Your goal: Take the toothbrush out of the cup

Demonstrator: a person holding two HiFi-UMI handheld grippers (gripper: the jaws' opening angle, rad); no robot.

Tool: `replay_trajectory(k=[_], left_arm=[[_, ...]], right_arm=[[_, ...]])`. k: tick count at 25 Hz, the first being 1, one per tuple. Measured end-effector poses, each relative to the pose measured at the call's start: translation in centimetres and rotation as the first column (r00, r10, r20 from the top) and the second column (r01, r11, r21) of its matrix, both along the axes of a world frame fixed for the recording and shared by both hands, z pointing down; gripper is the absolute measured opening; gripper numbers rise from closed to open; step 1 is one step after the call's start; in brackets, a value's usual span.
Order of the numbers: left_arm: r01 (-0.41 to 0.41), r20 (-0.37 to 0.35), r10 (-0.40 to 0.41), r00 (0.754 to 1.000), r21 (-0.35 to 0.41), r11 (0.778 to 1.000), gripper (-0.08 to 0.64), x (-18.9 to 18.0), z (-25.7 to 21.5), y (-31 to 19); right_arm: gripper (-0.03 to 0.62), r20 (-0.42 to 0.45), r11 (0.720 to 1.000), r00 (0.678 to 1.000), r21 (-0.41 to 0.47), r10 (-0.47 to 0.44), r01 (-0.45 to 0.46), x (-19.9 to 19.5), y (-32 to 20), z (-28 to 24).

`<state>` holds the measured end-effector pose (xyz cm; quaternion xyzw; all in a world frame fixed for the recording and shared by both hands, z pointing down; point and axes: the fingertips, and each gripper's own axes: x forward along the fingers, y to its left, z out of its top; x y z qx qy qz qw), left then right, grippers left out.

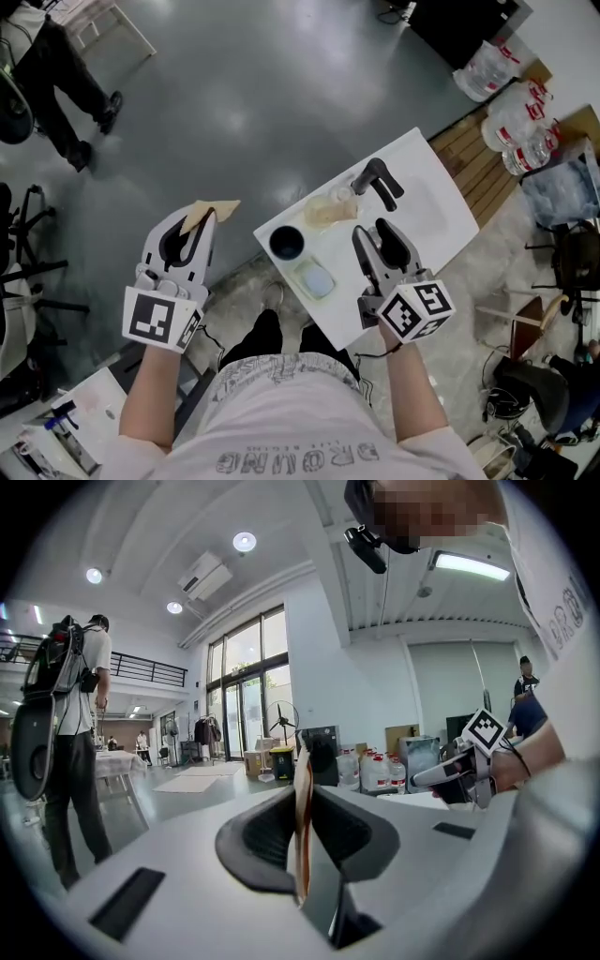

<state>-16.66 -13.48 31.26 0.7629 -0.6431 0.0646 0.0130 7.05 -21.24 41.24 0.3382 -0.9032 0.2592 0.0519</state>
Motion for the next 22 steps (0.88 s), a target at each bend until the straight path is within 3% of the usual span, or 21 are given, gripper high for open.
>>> replay_trajectory(k=[6,22], left_arm=[[0.017,-0.014,-0.017,1.0,-0.031,0.999,0.064,-0.6,1.9,0.1],[0.024,-0.033,-0.028,0.999,-0.12,0.993,0.064,-1.1,6.0,0.8]], right_arm=[[0.224,-0.072,0.999,0.997,-0.035,0.03,-0.033,-0.8,-1.3,2.8],[0.224,-0.103,0.994,0.994,-0.097,0.049,-0.059,-2.9,-3.1,8.4]])
